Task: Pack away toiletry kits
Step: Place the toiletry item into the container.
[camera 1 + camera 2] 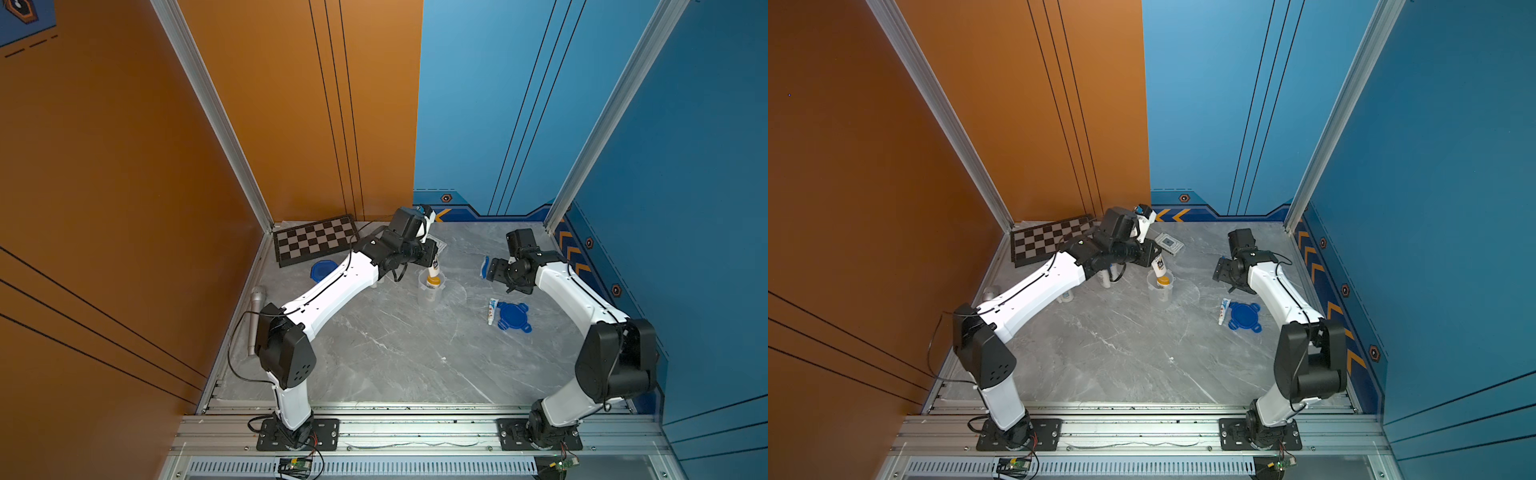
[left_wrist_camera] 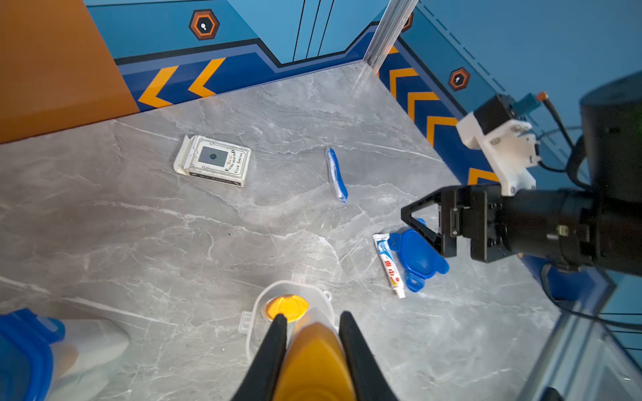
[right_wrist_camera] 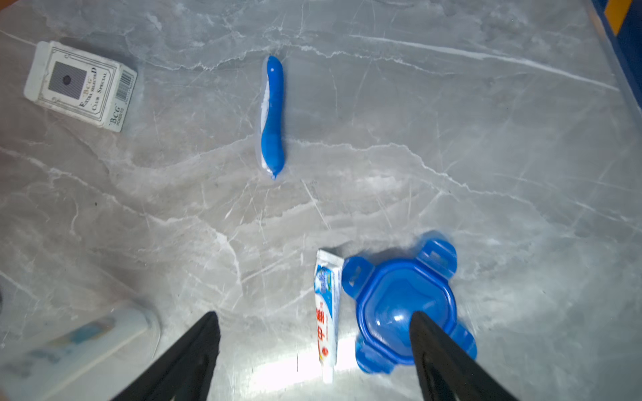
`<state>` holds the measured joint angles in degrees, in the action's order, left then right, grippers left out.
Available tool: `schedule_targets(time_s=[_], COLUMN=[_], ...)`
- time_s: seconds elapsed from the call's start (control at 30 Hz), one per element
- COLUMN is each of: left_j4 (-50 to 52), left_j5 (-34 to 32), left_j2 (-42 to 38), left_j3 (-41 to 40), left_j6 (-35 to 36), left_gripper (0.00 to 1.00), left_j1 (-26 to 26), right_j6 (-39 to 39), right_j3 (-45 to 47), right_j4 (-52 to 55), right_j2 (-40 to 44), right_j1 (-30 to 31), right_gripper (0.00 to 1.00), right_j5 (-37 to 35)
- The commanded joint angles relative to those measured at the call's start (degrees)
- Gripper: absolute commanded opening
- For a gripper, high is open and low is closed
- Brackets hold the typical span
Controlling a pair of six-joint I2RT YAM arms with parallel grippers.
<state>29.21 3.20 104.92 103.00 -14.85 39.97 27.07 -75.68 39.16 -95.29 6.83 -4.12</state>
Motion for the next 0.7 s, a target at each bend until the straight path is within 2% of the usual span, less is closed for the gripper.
schedule_targets(time_s=[0.0, 0.37, 0.67], left_j4=[2.87, 4.44, 5.71], left_j5=[-7.42, -7.42, -7.15], left_j2=[1.31, 3.84, 5.29], left_j3=[3.26, 3.22, 3.35], left_j6=[5.64, 8.35, 9.43], left_gripper=[0.00, 0.00, 0.00], left_j1=[1.29, 2.62, 2.61], right_j6=[-1.03, -1.89, -0.02], right_j3=[-5.63, -19.25, -24.49], right_j4=[2.38, 2.42, 2.42], right_j2=[-6.17, -22.18, -30.72], right_j1=[-0.15, -0.26, -0.15], right_gripper=[0.85, 0.81, 0.78], right_j5=[-1.92, 0.92, 0.43])
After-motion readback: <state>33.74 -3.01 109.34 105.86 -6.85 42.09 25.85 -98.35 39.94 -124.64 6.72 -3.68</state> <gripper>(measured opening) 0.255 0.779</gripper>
